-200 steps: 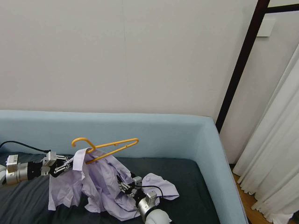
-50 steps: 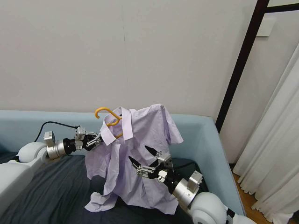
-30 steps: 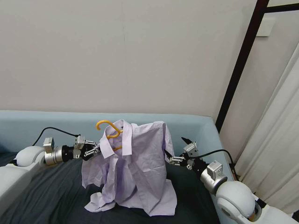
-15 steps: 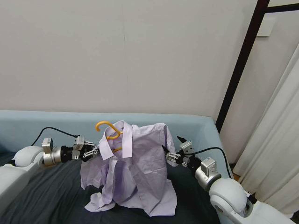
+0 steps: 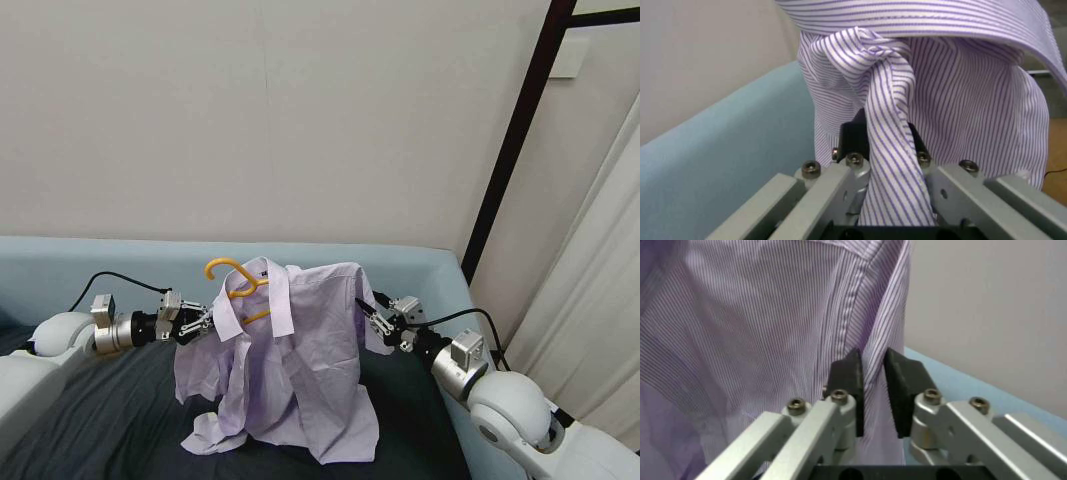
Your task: Pick up the clothes from the sofa and hang them on the clothes hanger.
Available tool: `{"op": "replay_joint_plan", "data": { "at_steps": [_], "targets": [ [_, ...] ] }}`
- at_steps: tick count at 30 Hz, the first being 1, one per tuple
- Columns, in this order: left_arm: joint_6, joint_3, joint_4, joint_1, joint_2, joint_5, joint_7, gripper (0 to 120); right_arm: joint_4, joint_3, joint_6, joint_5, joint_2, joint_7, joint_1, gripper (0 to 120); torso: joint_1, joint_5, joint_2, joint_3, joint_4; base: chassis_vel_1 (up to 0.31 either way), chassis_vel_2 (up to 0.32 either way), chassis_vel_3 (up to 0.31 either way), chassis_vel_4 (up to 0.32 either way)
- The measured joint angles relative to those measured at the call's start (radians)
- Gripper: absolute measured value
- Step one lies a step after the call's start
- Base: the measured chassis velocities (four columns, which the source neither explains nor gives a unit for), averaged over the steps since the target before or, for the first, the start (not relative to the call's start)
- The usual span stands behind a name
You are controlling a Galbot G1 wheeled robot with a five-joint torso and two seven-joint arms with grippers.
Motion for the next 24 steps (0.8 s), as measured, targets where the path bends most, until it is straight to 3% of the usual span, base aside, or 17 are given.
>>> {"op": "replay_joint_plan", "data": {
  "at_steps": [3,5,11,24],
  "targets": [
    [0.0,0.0,0.0,0.001,0.001,0.001,0.001,1,-0.008,0.015,0.008,0.009,-0.005,-0.038,0.006,3,0.0,0.0001,0.0,0.0,-0.0001,0.0,0.0,0.0,0.0],
    [0.0,0.0,0.0,0.008,0.004,0.002,0.014,1,-0.026,0.029,0.025,0.014,-0.012,-0.087,0.028,0,0.0,0.0,0.0,0.0,-0.0001,0.0,0.0,0.0,0.0],
    [0.0,-0.003,0.006,0.014,0.007,0.006,0.045,1,-0.072,0.083,0.059,0.042,-0.033,-0.217,0.069,0,0.0,0.0,0.0,0.0,-0.0002,0.0,0.0,0.0,0.0],
    [0.0,-0.002,0.045,0.007,-0.009,0.027,0.073,1,-0.066,0.085,0.114,0.088,-0.031,-0.205,0.063,0,0.0,-0.0001,0.0,0.0,0.0,0.0,0.0,0.0,0.0]
  ]
}}
